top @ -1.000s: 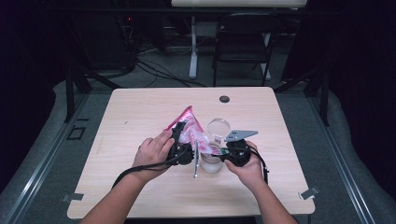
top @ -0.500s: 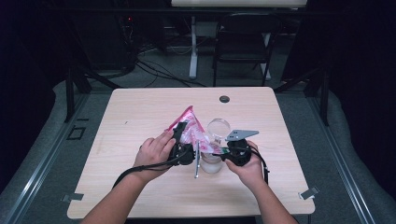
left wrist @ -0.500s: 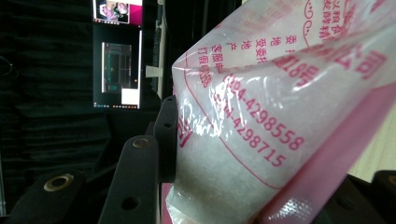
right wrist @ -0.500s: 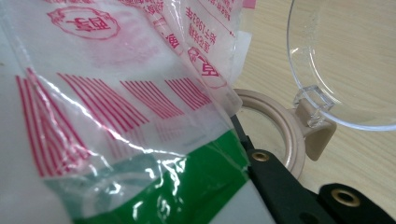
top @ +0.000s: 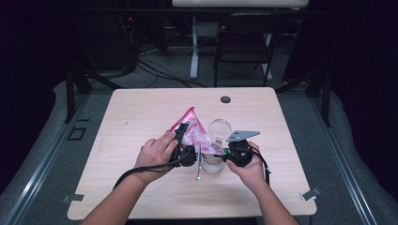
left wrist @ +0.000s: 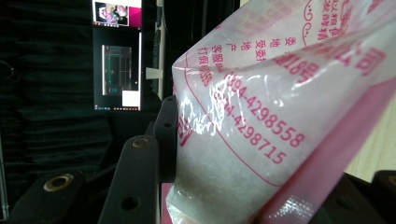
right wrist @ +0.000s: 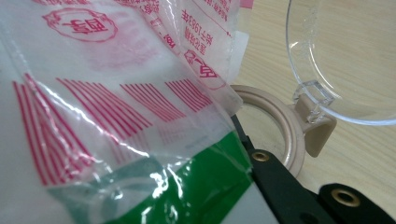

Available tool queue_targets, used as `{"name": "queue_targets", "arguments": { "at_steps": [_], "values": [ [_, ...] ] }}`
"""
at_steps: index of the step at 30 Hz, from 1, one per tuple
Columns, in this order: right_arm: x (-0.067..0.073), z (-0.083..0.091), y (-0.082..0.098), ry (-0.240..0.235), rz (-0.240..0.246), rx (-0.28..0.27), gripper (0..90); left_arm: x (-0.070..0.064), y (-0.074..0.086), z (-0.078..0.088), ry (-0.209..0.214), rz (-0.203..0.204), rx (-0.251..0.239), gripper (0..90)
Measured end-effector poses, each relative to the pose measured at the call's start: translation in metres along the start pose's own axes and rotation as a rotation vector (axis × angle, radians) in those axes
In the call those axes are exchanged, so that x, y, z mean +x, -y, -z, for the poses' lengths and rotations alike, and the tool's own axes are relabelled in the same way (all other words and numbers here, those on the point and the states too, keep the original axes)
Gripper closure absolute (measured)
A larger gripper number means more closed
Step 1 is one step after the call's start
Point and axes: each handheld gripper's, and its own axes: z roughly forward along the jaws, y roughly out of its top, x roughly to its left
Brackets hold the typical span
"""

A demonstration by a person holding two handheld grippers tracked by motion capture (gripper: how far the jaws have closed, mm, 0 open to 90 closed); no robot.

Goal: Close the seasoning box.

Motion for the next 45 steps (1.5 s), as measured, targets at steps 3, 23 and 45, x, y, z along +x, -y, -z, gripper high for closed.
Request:
{"name": "queue_targets", "arguments": {
  "at_steps": [3, 23, 45],
  "values": [
    [0.0003, -0.0006, 0.0002, -0.003, 0.001, 0.0, 90.0, -0.0001, 0.0002, 0.0006, -0.004, -0.002, 0.0, 63.0],
    [0.002, -0.0027, 0.001, -0.009, -0.002, 0.017, 90.0, 0.0019, -0.0003, 0.0036, -0.01, -0.025, -0.005, 62.7],
    [-0.0007, 0.0001, 0.0014, -0.003, -0.012, 0.006, 90.0, 0.0051, -0.0068, 0.0051, -0.02, -0.061, -0.009, 63.0]
  ]
}}
